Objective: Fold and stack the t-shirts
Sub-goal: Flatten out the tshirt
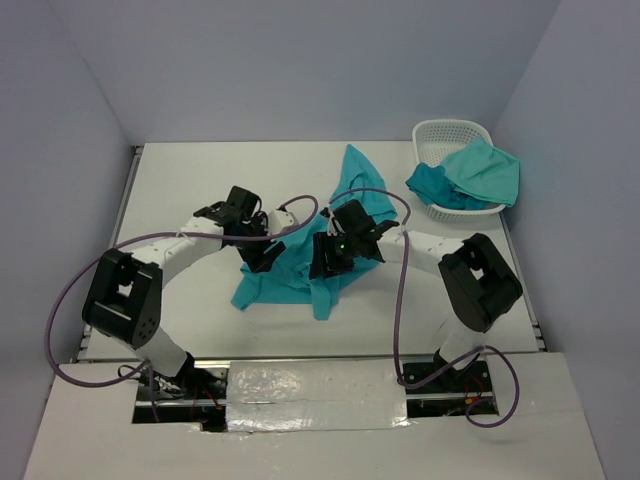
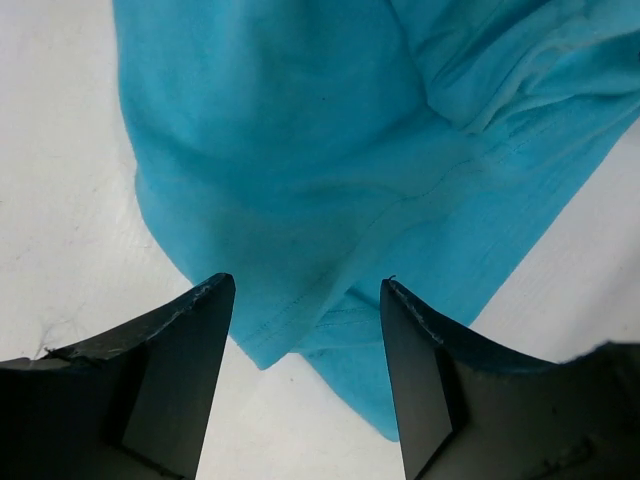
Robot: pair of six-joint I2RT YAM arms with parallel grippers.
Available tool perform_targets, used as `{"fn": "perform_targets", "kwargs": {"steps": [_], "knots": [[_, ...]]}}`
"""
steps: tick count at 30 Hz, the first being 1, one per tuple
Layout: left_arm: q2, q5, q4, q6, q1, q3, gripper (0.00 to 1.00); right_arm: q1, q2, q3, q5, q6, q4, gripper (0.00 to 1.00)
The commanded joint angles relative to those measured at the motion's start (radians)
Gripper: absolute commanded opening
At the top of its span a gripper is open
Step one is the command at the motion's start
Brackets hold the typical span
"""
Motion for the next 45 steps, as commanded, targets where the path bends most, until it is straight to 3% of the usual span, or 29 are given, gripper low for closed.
{"fn": "perform_targets", "kwargs": {"steps": [1, 5, 10, 13, 14, 15, 16, 20, 23, 29, 37, 42, 45], "knots": [[-0.033, 0.016, -0.014, 0.015, 0.003, 0.03, 0.72, 0.007, -0.041, -0.002, 0.034, 0.005, 0.069, 0.57], [-0.045, 0.008, -0.008, 0.007, 0.005, 0.027, 0.73, 0.069, -0.061, 0.026, 0.137, -0.072, 0.069, 0.6], [-0.048, -0.002, -0.002, -0.008, 0.005, 0.021, 0.72, 0.084, 0.054, 0.102, 0.138, -0.081, 0.041, 0.58], [-0.061, -0.002, 0.0, -0.008, 0.005, 0.015, 0.72, 0.084, 0.069, 0.099, 0.14, -0.08, 0.066, 0.37], [-0.064, -0.004, 0.0, -0.006, 0.005, 0.016, 0.72, 0.083, 0.069, 0.103, 0.16, -0.078, 0.058, 0.25], [-0.064, -0.005, -0.011, -0.002, 0.005, 0.019, 0.72, 0.08, 0.051, 0.106, 0.178, -0.072, 0.04, 0.03], [-0.068, -0.006, -0.015, 0.003, 0.005, 0.027, 0.72, 0.066, 0.03, 0.096, 0.196, -0.057, 0.033, 0.0], [-0.073, -0.002, -0.046, 0.012, 0.005, 0.067, 0.71, -0.026, -0.127, 0.034, 0.262, -0.035, -0.069, 0.0], [-0.075, -0.009, -0.066, 0.015, 0.003, 0.085, 0.71, -0.1, -0.335, -0.029, 0.307, -0.052, -0.19, 0.0], [-0.067, -0.142, -0.037, 0.032, -0.075, 0.035, 0.72, -0.282, -0.559, -0.092, 0.365, -0.072, -0.35, 0.0], [-0.05, -0.145, -0.019, 0.043, -0.201, 0.016, 0.73, -0.352, -0.566, -0.054, 0.352, -0.138, -0.412, 0.0], [0.035, -0.121, 0.021, -0.009, -0.219, 0.119, 0.72, -0.349, -0.564, -0.165, 0.238, -0.106, -0.34, 0.0], [0.1, -0.039, -0.044, 0.015, -0.238, 0.241, 0.7, -0.348, -0.558, -0.242, 0.212, -0.077, -0.307, 0.0]]}}
